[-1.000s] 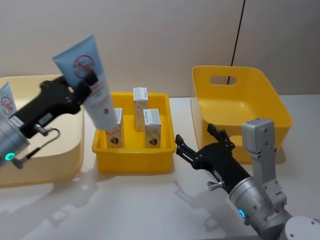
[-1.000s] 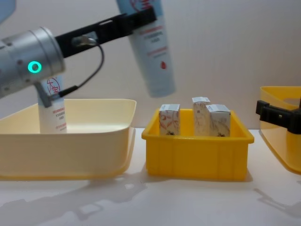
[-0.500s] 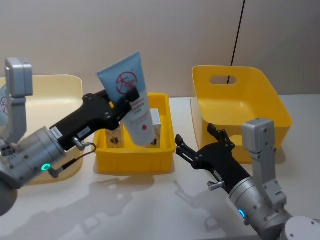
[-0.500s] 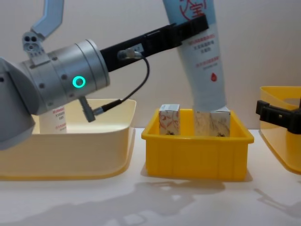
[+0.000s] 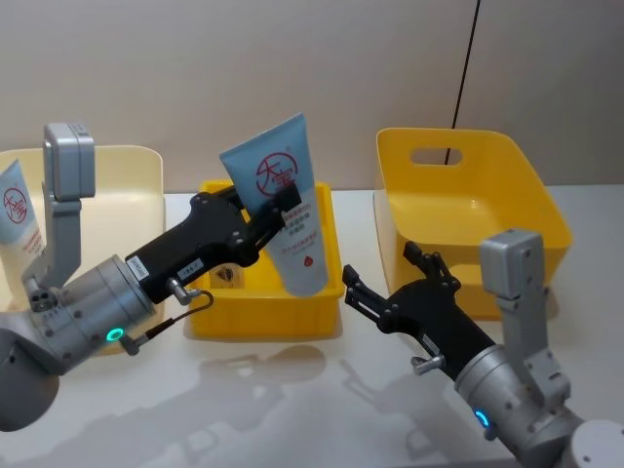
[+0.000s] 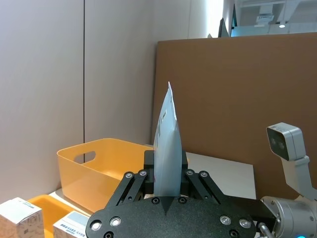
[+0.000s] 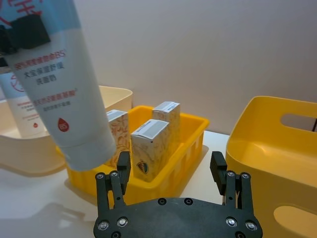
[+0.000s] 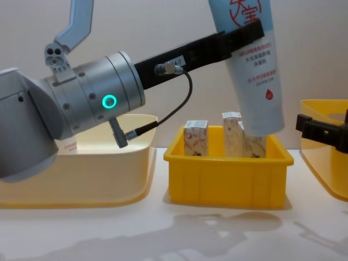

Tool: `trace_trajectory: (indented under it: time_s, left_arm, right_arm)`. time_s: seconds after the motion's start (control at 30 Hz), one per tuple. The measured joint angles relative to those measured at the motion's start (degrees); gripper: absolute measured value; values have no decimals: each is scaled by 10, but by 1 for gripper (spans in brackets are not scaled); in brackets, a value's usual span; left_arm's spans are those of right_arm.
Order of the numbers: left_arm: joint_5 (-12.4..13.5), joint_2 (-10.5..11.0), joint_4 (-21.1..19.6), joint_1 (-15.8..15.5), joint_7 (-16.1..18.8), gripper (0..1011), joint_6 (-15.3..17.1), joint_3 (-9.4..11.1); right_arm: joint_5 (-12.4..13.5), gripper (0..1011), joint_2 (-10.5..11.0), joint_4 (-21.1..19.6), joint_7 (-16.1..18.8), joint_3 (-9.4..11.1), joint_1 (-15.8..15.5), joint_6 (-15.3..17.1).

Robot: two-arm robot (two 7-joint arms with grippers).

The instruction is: Bimanual collaborative sorting of washing and personal care products

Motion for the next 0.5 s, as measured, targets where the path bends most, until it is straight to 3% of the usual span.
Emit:
trace_trajectory:
  time_s: [0.2,0.5]
  left_arm:
    - [0,-2,1,0,-2,255,-1,3]
    - [0,-4,2,-1,-4,255,-2,6]
  right_arm:
    - [23,1001,19,-16,33,11,-9,11]
    - [81,1001,63,-51,102,40,-33,38]
